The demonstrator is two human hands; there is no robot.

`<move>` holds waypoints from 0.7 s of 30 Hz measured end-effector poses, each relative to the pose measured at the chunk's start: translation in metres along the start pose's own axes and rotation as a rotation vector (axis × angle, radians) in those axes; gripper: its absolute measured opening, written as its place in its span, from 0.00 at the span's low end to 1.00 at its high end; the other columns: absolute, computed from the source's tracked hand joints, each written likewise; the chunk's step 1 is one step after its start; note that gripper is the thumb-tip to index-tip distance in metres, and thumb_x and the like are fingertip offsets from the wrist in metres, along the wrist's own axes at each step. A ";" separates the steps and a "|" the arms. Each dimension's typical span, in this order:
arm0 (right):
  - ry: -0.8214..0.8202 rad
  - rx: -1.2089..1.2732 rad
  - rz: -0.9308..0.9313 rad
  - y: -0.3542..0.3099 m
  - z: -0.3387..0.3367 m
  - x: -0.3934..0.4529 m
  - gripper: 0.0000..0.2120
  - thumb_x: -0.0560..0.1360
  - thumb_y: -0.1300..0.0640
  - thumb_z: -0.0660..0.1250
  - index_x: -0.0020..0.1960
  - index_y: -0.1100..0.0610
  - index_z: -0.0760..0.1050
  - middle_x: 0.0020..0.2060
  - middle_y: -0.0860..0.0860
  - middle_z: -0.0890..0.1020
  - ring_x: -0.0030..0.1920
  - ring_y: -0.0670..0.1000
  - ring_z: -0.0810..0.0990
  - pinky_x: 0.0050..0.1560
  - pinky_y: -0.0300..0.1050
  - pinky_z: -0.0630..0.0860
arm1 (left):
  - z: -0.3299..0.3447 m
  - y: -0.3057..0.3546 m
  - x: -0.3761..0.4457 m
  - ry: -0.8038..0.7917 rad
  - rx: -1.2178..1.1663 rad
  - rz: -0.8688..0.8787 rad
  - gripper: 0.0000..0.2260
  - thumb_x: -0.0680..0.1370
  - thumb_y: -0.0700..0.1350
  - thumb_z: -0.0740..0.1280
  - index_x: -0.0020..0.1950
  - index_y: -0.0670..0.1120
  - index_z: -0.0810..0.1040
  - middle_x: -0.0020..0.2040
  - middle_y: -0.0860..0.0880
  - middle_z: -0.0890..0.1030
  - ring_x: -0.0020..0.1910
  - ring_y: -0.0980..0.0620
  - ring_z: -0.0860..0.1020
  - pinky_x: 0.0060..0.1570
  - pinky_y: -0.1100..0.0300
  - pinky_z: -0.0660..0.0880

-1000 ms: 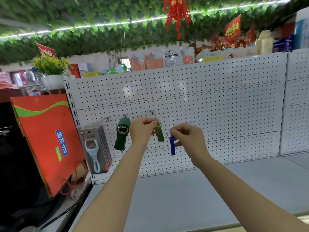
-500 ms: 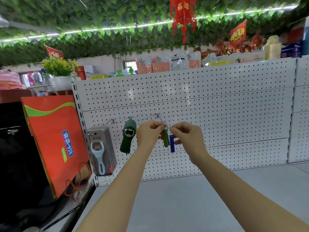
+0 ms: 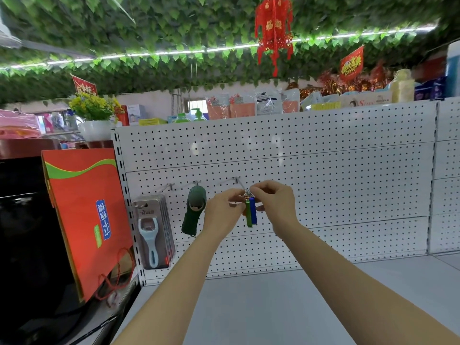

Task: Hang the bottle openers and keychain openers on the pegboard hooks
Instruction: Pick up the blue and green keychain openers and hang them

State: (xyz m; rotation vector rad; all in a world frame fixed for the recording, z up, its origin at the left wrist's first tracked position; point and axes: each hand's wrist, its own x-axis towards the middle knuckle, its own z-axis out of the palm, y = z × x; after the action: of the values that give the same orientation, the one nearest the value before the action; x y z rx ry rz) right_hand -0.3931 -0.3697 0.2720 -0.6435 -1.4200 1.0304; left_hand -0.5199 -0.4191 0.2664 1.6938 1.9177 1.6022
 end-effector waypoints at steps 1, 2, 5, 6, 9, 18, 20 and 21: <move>0.011 0.005 0.011 0.002 0.001 0.001 0.03 0.73 0.63 0.70 0.42 0.59 0.82 0.38 0.56 0.84 0.37 0.52 0.83 0.31 0.34 0.76 | 0.001 0.000 -0.001 -0.007 0.009 0.006 0.14 0.77 0.39 0.70 0.59 0.54 0.82 0.49 0.59 0.83 0.39 0.69 0.80 0.47 0.60 0.81; 0.018 0.015 0.021 0.003 0.001 0.002 0.03 0.73 0.63 0.70 0.42 0.60 0.82 0.38 0.57 0.84 0.38 0.53 0.84 0.31 0.35 0.76 | 0.001 0.000 -0.003 -0.011 0.020 0.013 0.15 0.77 0.40 0.70 0.61 0.54 0.82 0.49 0.59 0.83 0.38 0.70 0.80 0.44 0.64 0.79; 0.023 0.023 0.041 0.006 0.003 0.003 0.03 0.73 0.63 0.70 0.42 0.60 0.82 0.38 0.57 0.85 0.40 0.55 0.85 0.32 0.35 0.77 | 0.002 -0.001 -0.005 -0.020 0.046 0.021 0.18 0.77 0.40 0.70 0.63 0.56 0.80 0.52 0.59 0.83 0.42 0.67 0.80 0.40 0.69 0.74; 0.024 0.022 0.045 0.007 0.003 0.003 0.03 0.73 0.63 0.70 0.42 0.60 0.82 0.38 0.57 0.85 0.40 0.54 0.85 0.32 0.35 0.77 | 0.002 -0.001 -0.005 -0.021 0.047 0.019 0.18 0.77 0.39 0.70 0.64 0.56 0.80 0.53 0.59 0.83 0.43 0.66 0.80 0.41 0.68 0.74; 0.021 0.021 0.044 0.009 0.003 0.003 0.03 0.73 0.63 0.69 0.42 0.60 0.82 0.38 0.57 0.85 0.39 0.54 0.84 0.31 0.35 0.77 | 0.002 -0.001 -0.007 -0.021 0.047 0.010 0.19 0.77 0.39 0.69 0.65 0.56 0.79 0.54 0.58 0.83 0.45 0.64 0.80 0.43 0.66 0.75; -0.015 -0.071 0.020 0.015 0.000 0.004 0.05 0.75 0.62 0.68 0.43 0.57 0.82 0.38 0.53 0.85 0.40 0.52 0.85 0.34 0.36 0.77 | 0.001 0.000 -0.011 -0.010 0.039 0.009 0.17 0.77 0.40 0.69 0.62 0.57 0.80 0.54 0.57 0.83 0.45 0.64 0.81 0.46 0.61 0.80; -0.020 -0.095 0.014 0.016 0.000 0.004 0.06 0.75 0.62 0.68 0.43 0.56 0.82 0.37 0.52 0.85 0.40 0.52 0.85 0.34 0.36 0.77 | 0.000 0.001 -0.011 -0.009 0.034 0.003 0.16 0.77 0.42 0.69 0.62 0.57 0.80 0.53 0.57 0.83 0.44 0.63 0.81 0.44 0.60 0.80; -0.022 -0.105 0.011 0.017 -0.001 0.005 0.06 0.75 0.62 0.68 0.42 0.55 0.82 0.37 0.52 0.85 0.40 0.52 0.85 0.35 0.37 0.77 | -0.001 0.002 -0.012 -0.009 0.029 0.000 0.16 0.77 0.42 0.70 0.61 0.58 0.80 0.53 0.57 0.83 0.44 0.63 0.81 0.43 0.60 0.80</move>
State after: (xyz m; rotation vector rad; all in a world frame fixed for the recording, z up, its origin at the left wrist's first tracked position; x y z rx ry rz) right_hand -0.3962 -0.3581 0.2597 -0.7188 -1.4987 0.9793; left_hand -0.5148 -0.4290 0.2618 1.7085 1.9465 1.5711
